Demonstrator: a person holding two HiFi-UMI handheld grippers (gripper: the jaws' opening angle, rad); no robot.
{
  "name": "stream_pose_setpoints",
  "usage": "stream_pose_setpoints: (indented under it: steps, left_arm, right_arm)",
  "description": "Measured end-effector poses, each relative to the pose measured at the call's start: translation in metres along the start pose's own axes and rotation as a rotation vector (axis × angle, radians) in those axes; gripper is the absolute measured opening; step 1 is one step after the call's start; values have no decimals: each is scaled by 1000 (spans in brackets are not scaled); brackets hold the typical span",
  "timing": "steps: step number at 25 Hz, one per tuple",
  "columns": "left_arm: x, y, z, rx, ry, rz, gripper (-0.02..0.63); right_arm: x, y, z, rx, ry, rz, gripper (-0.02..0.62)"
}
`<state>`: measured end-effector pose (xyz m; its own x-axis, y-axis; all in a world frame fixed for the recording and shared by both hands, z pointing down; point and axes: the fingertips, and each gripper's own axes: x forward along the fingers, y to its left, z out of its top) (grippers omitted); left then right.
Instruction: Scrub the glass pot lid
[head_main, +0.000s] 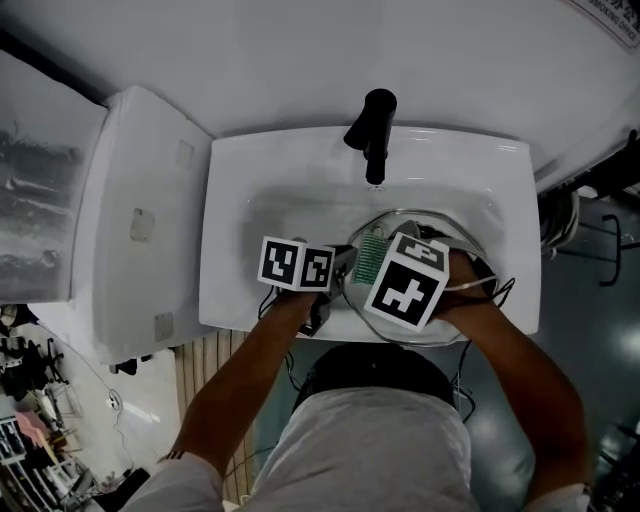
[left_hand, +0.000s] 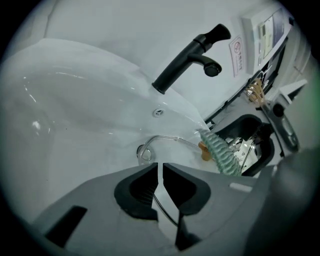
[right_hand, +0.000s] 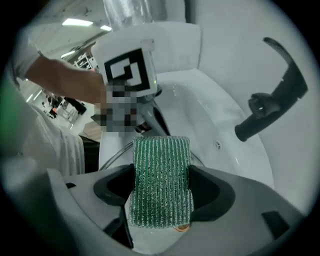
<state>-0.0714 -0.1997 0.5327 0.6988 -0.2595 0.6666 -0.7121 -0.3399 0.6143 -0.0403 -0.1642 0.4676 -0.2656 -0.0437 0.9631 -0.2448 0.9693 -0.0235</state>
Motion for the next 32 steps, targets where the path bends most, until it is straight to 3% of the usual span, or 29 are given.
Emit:
stream_pose_setpoints:
  steps: [4,8,23,32]
  left_arm:
    - [0,0,0,2,1,-2,43]
    - [0,1,-1,3,3,-3,43]
    - [0,2,-1,4,4,-3,43]
    - [0,1,-1,1,2,0,43]
  right_arm:
    - [18,4,-5,-61,75,-16,337]
    - [14,-2,-7,-37,62,-29,337]
    - [-32,-57,-112,554,-146,94,337]
    - [-32,-54,-155,697,-163,46,337]
